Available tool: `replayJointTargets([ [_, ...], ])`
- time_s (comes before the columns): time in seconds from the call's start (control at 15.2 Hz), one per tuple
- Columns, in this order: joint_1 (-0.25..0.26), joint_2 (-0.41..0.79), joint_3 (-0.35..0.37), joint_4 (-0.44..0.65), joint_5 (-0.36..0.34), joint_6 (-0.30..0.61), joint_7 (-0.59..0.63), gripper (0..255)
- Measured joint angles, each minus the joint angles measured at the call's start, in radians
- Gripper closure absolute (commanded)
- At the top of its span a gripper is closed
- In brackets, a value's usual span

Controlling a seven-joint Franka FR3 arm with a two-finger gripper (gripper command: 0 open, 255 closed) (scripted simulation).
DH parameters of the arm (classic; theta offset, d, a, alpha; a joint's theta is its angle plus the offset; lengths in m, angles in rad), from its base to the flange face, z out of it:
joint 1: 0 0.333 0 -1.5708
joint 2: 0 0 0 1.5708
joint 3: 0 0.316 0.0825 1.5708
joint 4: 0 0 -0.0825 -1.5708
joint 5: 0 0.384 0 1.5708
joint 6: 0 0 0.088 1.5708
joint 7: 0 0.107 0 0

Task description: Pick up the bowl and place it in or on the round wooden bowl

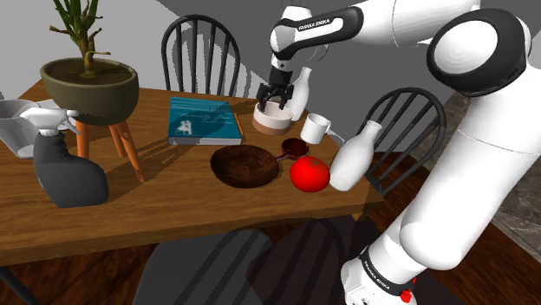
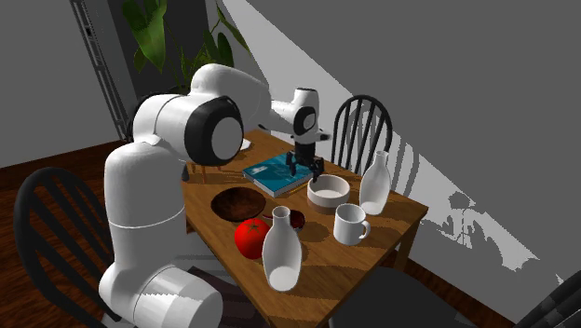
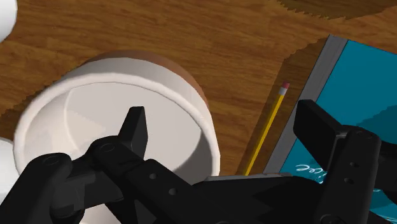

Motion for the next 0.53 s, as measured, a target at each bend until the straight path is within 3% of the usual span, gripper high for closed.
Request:
replayJointTargets([
  [0.33, -0.013, 0.199, 0.004, 0.19, 0.024, 0.007, -0.016, 0],
  [0.53, -0.016, 0.234, 0.005, 0.208, 0.029, 0.025, -0.019, 0],
])
